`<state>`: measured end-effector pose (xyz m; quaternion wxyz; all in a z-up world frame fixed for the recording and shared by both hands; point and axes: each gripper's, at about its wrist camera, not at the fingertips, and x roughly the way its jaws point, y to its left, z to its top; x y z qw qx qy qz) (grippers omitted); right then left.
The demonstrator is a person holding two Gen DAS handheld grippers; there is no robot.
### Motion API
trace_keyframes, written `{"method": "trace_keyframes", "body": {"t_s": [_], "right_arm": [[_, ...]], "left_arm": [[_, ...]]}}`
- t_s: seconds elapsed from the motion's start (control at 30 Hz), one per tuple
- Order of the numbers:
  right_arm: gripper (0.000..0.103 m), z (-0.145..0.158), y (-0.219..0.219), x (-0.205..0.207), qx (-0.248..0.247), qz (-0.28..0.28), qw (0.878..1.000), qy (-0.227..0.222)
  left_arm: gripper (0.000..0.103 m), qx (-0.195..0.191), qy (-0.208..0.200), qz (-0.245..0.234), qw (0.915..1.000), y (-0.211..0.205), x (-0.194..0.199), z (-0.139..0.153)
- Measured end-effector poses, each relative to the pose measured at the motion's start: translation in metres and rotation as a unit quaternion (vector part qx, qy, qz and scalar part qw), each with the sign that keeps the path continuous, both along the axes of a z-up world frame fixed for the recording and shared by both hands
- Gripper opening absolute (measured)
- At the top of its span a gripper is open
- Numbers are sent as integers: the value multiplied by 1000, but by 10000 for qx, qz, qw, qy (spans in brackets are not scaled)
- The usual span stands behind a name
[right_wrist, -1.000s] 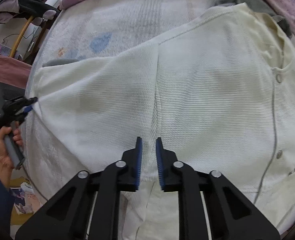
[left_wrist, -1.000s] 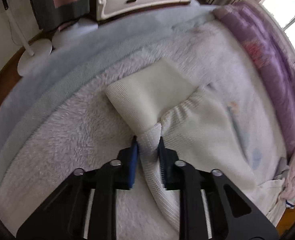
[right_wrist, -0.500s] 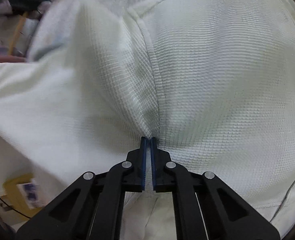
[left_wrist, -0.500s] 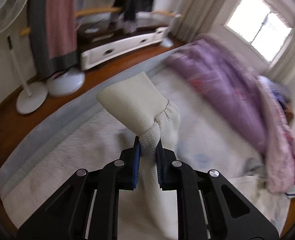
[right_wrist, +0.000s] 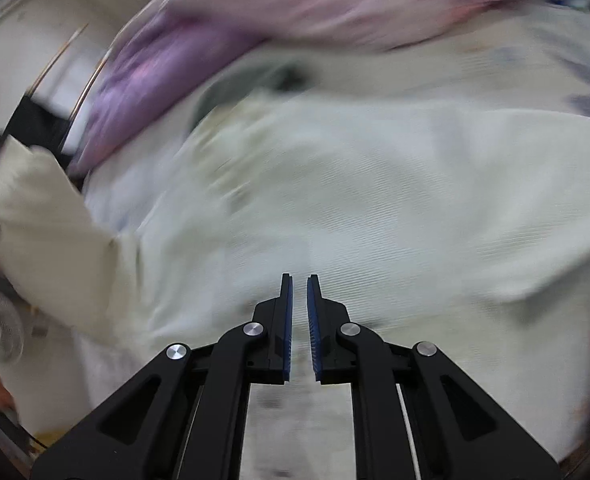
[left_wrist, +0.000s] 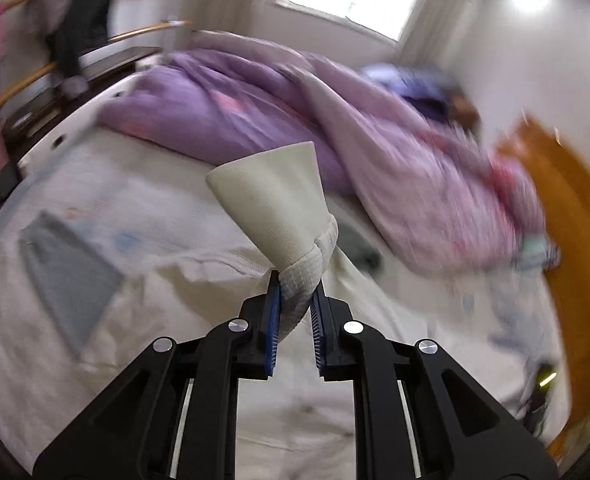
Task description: Fold large clothes
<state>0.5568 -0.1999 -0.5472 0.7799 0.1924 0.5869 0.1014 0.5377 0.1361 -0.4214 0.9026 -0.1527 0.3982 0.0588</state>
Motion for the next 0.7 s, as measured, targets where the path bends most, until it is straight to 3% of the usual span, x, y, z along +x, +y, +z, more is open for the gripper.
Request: {"method": "trace_keyframes", "body": {"t_s": [0.1, 0.3, 0.5, 0.57, 0.6, 0.7], "right_arm": [[9, 2, -78, -1, -205, -507, 9985, -23], [9, -2, -189, 17, -487, -1094, 9928, -92], [10, -22, -271, 36, -683, -1735, 9823, 173], [24, -31, -289, 41, -777, -1993, 9763, 325], [30, -38, -300, 44, -918, -2109, 9720, 478], [33, -53, -327, 53, -1030, -2378, 9631, 722]], "left_arm": [[14, 2, 213, -353, 9991, -80, 25, -35], [14, 657, 766, -1040, 9894, -199, 51, -118], [15, 1090, 1688, -1336, 9705, -249, 57, -197], [16, 1186, 1843, -1300, 9670, -249, 53, -201], [21, 1133, 1876, -1312, 9668, -251, 51, -204], [63, 907, 1788, -1483, 9684, -253, 47, -195]]}}
